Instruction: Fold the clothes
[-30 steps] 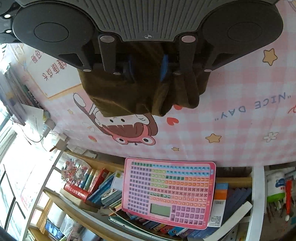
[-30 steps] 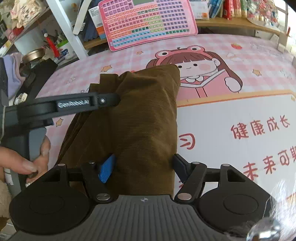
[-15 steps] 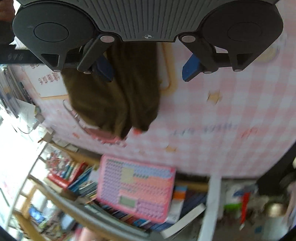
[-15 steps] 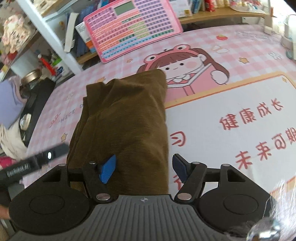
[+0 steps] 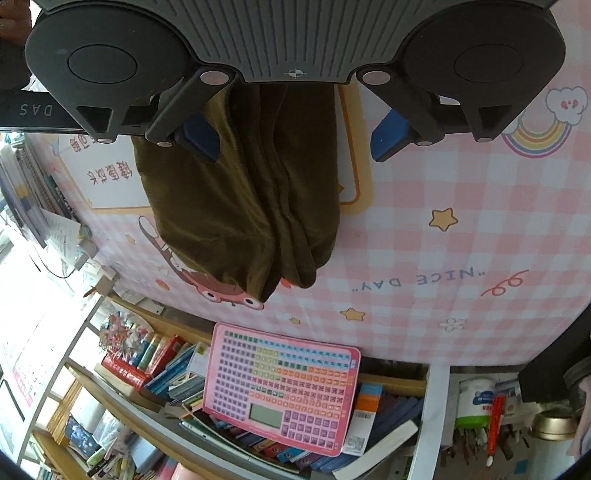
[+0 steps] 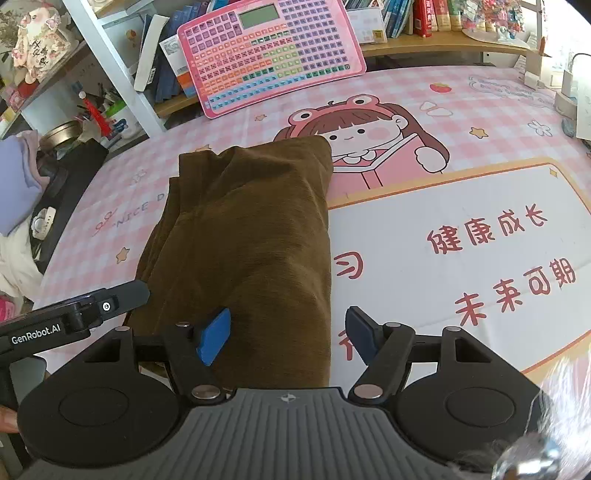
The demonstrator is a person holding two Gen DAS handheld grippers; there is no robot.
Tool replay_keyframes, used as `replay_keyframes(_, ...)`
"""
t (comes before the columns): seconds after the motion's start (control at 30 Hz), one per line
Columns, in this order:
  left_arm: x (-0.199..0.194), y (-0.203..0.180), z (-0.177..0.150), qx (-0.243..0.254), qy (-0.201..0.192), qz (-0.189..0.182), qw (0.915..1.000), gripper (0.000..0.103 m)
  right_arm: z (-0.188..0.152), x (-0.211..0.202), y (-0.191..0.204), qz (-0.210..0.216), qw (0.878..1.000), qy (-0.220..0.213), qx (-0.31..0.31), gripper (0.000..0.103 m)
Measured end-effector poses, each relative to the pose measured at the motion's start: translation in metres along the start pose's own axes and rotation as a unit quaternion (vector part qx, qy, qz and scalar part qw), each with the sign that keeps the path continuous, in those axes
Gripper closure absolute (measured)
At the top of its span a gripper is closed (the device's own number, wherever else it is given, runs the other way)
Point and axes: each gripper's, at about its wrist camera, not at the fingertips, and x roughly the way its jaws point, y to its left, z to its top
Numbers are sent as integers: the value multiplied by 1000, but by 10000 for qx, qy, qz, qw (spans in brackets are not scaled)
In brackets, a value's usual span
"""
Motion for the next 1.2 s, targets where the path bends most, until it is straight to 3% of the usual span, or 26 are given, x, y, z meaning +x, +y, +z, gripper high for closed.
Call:
replay_keyframes(0.23, 13, 6, 6, -171, 227, -156, 9995, 12, 2, 4, -4, 116, 9998, 64, 134, 36)
replay_keyframes(0.47, 42, 15, 16, -701, 703, -352, 9944, 13, 15, 26, -23, 616, 9928, 359, 965, 38)
replay_keyframes(0.57, 46, 21, 18, -988, 671, -463, 9918, 17, 19, 34, -26, 713, 9889, 442, 1225, 40)
replay_keyframes(0.67, 50, 23, 20, -1266, 711, -563, 9878, 42, 23, 40, -30, 722, 9870, 501, 1345, 47)
replay_keyframes(0.73, 46, 13, 20, -1120, 650, -455, 9905, 51, 23, 39, -26, 665, 9895, 448, 1205, 56)
replay_keyframes(0.8, 39, -3, 19, -732, 535, -352, 9953, 67, 23, 29, -11, 515, 9967, 218, 590, 72)
replay_keyframes(0.83, 35, -11, 19, -538, 477, -300, 9970, 70, 22, 23, -4, 439, 9986, 106, 263, 79)
replay_keyframes(0.9, 28, -25, 16, -263, 485, -294, 9980, 73, 17, 7, 15, 276, 9982, -97, -516, 81)
replay_keyframes(1.03, 19, -40, 5, -35, 656, -363, 9972, 72, 8, -9, 18, 214, 9938, 36, -1087, 81)
replay_keyframes(1.1, 19, -34, 1, -222, 742, -423, 9961, 68, 7, -3, 1, 278, 9968, 292, -686, 79)
replay_keyframes(1.2, 23, -24, 2, -519, 848, -537, 9936, 58, 8, 5, -18, 272, 9988, 398, -127, 49)
